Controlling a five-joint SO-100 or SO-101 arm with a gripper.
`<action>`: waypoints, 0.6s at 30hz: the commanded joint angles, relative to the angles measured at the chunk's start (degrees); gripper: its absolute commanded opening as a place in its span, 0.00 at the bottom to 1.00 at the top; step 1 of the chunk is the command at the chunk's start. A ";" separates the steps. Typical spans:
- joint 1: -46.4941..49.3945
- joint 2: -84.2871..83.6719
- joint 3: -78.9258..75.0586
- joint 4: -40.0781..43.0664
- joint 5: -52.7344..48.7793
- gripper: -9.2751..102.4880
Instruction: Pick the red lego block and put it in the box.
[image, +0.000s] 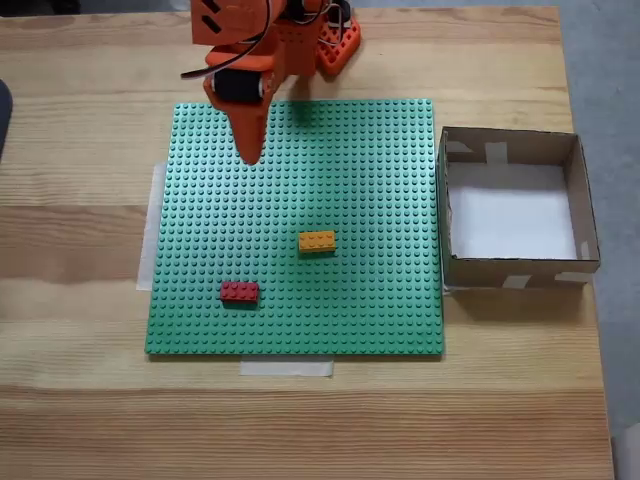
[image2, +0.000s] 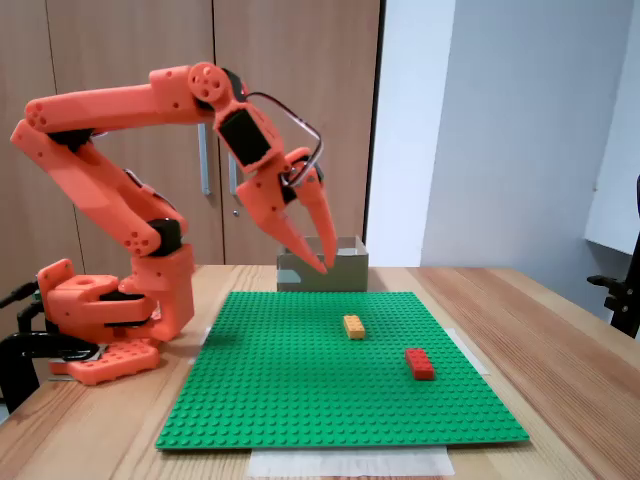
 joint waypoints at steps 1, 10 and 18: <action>1.85 -3.69 -5.80 1.49 -1.85 0.13; 5.01 -17.14 -17.58 6.15 -6.68 0.16; 5.27 -28.39 -27.69 9.67 -10.11 0.25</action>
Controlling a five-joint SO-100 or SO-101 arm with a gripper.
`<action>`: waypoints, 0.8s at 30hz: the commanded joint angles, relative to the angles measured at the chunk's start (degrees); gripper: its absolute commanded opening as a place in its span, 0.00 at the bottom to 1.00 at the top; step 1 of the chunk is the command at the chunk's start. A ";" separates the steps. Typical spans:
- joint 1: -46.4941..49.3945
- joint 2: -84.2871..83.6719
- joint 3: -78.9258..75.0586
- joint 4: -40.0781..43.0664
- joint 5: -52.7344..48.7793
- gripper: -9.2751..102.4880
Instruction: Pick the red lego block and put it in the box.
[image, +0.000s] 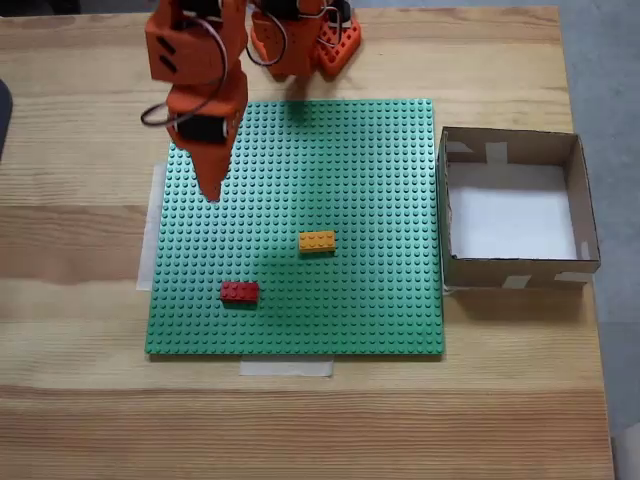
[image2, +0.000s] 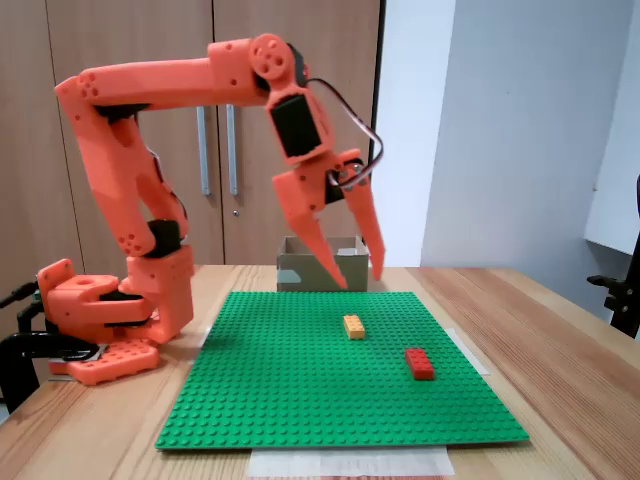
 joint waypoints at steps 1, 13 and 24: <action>0.53 -3.69 -5.71 1.67 -1.23 0.26; -0.88 -21.71 -21.97 7.03 -3.08 0.28; -2.90 -34.10 -34.28 9.32 -1.93 0.28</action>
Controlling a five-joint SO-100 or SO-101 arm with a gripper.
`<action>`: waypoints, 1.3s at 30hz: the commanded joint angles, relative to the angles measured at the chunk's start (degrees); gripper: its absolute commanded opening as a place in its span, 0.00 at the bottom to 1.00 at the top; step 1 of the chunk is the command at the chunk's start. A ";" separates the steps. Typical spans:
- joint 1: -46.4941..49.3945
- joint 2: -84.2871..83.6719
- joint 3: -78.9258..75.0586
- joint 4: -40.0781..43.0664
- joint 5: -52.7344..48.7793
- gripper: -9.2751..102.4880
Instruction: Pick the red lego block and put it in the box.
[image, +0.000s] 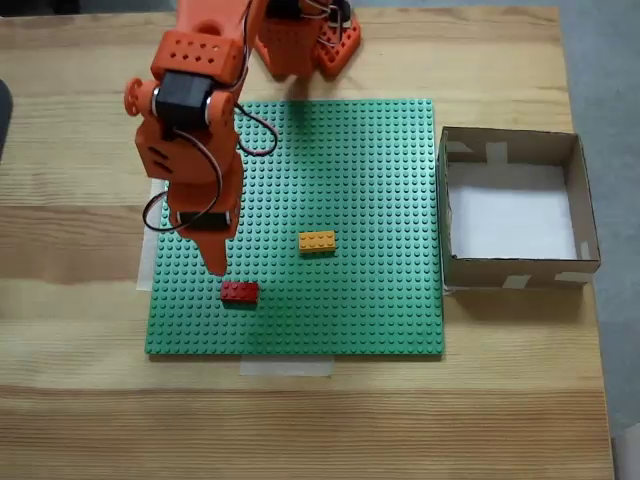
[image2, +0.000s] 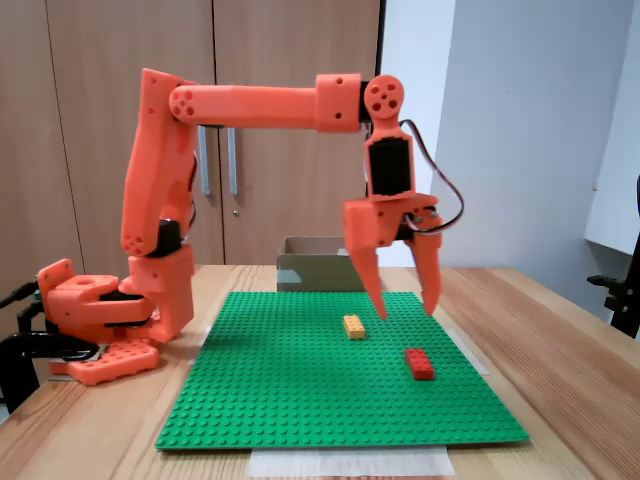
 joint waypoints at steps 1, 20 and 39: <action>-0.53 -1.67 -4.66 0.44 0.35 0.28; -1.85 -15.12 -13.27 -1.23 1.58 0.29; -3.52 -21.45 -15.56 -3.43 4.75 0.29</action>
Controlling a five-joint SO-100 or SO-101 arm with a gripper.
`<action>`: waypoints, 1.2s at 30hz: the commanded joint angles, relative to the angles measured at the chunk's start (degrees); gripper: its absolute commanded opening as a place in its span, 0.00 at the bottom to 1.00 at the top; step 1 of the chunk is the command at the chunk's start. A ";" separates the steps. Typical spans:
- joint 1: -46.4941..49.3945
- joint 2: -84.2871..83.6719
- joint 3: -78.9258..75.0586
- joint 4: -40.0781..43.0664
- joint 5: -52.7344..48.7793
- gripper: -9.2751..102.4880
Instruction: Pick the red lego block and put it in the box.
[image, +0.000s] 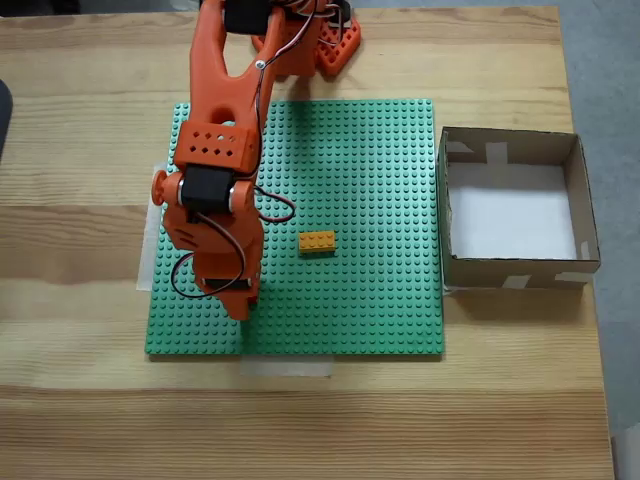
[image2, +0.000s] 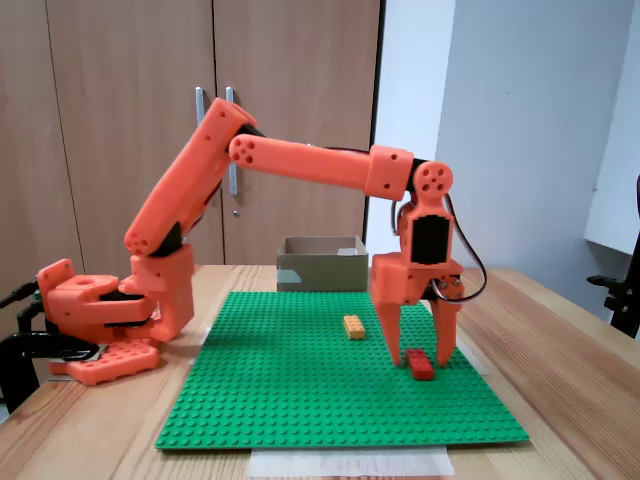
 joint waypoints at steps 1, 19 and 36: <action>-0.70 0.00 -2.72 -0.26 0.18 0.29; 0.00 -0.35 -2.46 -0.62 -2.02 0.25; 0.79 -0.35 -2.37 -0.26 -4.22 0.19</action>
